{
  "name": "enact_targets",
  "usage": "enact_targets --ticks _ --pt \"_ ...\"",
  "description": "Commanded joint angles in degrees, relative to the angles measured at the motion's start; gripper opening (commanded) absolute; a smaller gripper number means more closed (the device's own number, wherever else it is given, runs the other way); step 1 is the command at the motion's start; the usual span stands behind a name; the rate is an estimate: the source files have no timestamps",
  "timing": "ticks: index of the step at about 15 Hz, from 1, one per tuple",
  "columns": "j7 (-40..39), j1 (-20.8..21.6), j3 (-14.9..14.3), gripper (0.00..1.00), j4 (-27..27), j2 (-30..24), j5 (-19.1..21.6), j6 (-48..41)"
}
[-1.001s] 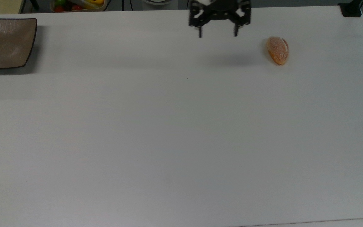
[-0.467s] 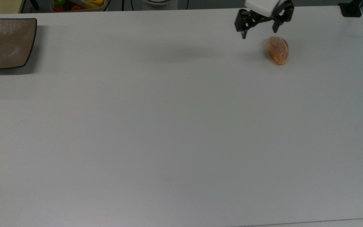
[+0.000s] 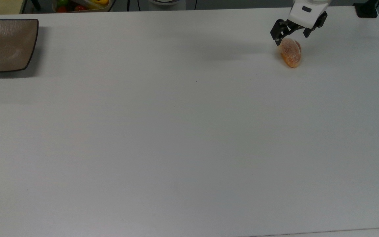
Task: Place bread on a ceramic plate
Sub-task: 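Lower the gripper and close it on the bread roll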
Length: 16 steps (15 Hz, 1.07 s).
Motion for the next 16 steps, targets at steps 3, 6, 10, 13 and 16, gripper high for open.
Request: enact_targets --ticks 3,6,10,13,16 --pt "5.18 3.55 -0.07 1.0 0.49 5.42 -4.37 3.38" --pt "5.45 5.22 -0.07 1.0 0.4 7.18 -5.34 4.7" --pt "5.53 5.4 -0.07 0.88 0.4 7.44 -6.04 4.61" --pt "6.85 5.23 -0.07 0.43 0.49 7.44 -6.22 4.61" --pt "6.94 5.31 -0.07 0.22 0.49 7.27 -6.22 4.61"
